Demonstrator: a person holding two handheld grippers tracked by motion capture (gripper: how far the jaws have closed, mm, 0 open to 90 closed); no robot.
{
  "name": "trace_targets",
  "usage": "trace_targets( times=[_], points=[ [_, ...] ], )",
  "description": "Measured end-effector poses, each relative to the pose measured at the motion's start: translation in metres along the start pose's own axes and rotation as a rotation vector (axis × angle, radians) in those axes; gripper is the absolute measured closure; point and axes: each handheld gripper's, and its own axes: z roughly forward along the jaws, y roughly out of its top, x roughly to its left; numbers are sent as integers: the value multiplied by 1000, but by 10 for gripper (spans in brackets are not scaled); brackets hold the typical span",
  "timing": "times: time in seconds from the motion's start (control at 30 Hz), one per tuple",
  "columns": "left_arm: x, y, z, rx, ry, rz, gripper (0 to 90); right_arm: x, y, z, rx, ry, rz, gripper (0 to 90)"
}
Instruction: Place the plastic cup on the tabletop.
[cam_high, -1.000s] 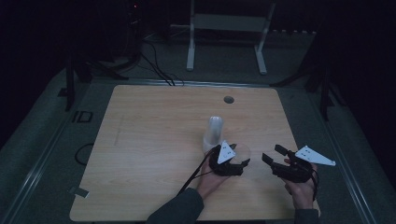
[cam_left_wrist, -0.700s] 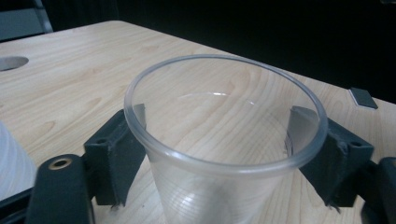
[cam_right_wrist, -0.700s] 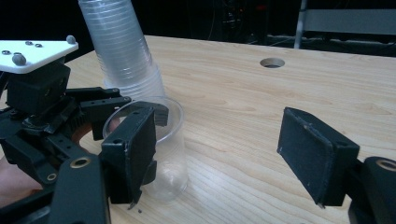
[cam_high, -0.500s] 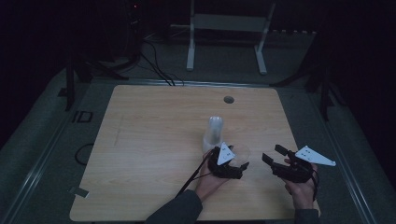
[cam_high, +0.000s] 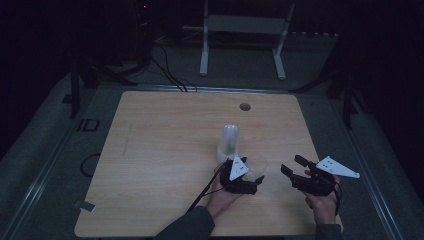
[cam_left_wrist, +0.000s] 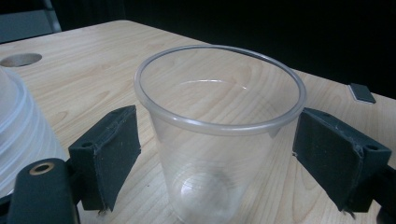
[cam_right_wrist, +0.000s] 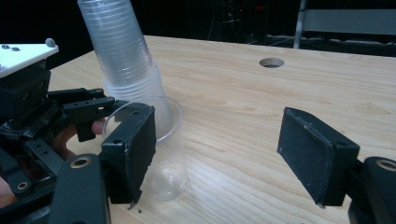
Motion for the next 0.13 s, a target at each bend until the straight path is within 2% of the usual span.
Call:
trace_targets(
  times=[0.13],
  points=[
    [-1,-2,-5,-1,14,-3,147,-1,0,0,-1,-3,3,277]
  ],
)
